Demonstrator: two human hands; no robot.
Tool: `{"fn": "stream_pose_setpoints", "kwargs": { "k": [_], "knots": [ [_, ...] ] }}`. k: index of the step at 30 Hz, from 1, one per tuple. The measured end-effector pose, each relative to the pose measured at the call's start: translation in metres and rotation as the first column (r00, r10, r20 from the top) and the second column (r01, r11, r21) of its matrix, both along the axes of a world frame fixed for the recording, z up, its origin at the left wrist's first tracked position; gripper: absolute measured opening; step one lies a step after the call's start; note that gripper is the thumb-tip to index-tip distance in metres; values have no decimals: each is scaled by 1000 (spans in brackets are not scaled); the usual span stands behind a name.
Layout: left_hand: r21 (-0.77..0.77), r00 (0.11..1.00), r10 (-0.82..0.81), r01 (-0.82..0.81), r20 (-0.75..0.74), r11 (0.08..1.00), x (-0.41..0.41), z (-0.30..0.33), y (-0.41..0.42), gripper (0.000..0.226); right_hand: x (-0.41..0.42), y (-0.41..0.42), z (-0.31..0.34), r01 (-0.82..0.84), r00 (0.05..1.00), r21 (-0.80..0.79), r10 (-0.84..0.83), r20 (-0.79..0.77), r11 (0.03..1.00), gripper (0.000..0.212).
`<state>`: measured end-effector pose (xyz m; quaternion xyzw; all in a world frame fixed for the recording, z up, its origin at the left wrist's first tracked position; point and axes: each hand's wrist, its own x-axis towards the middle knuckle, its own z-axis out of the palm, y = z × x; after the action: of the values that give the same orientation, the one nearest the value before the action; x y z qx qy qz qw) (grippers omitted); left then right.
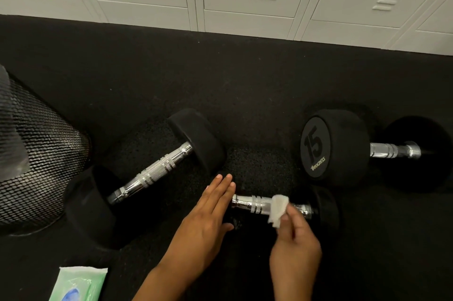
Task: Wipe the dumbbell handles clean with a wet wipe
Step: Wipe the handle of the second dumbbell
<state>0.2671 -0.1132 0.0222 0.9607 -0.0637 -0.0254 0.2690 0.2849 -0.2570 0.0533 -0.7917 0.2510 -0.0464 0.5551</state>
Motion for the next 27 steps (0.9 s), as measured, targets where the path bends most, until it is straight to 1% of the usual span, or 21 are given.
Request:
{"fn": "stream_pose_setpoints", "kwargs": {
  "k": [1,2,3,4,5,6,7,9,10,13,14,17,19,21,23,25,27],
  "knots": [
    [3,1000,4,-4,1,1000,0,0,0,93,1,-2,-7,-155,973,-245,190,130,957,34],
    [3,1000,6,-6,2,1000,-1,0,-1,94,0,-3,-19,-298,907,-442,395,144,846,34],
    [4,1000,6,-6,1,1000,-1,0,-1,94,-2,-3,-33,-408,841,-575,537,65,709,34],
    [7,1000,5,-5,-2,1000,-1,0,-1,95,-3,-4,-45,-478,792,-648,610,-26,593,38],
    [12,1000,5,-5,-5,1000,-1,0,-1,96,-1,-5,-55,-515,765,-684,637,-95,517,42],
    [19,1000,6,-6,-4,1000,-1,-1,-1,96,3,-5,-59,-522,758,-709,640,-130,474,44],
    [24,1000,9,-9,-1,1000,0,-1,-1,96,8,-4,-61,-520,761,-721,631,-149,457,43],
    [12,1000,11,-11,6,1000,1,-1,-1,95,22,3,-56,-518,765,-719,627,-148,463,41],
    [2,1000,11,-11,5,1000,1,-1,-1,95,27,5,-56,-521,759,-716,637,-139,464,40],
    [1,1000,11,-11,5,1000,1,-1,-1,96,23,0,-56,-550,714,-716,686,-136,430,39],
    [2,1000,8,-8,6,1000,1,-1,0,96,17,-6,-58,-553,694,-716,711,-112,427,41],
    [8,1000,5,-6,14,1000,-1,-1,0,95,5,-25,-64,-525,622,-708,781,59,472,45],
    [12,1000,10,-10,21,1000,-2,-1,-1,95,12,-31,-66,-516,607,-706,789,99,485,39],
    [12,1000,7,-7,30,1000,-1,-1,-1,93,23,-23,-62,-518,653,-706,756,37,482,37],
    [51,1000,-10,8,28,999,0,-1,-2,94,26,-8,-57,-527,699,-714,713,-57,460,39],
    [125,1000,-18,15,24,992,-2,-1,-3,92,22,-2,-54,-549,699,-717,706,-111,430,43],
    [178,999,-24,16,43,984,-4,-3,-5,83,18,-10,-56,-556,667,-715,741,-80,423,45]
  ]
}}
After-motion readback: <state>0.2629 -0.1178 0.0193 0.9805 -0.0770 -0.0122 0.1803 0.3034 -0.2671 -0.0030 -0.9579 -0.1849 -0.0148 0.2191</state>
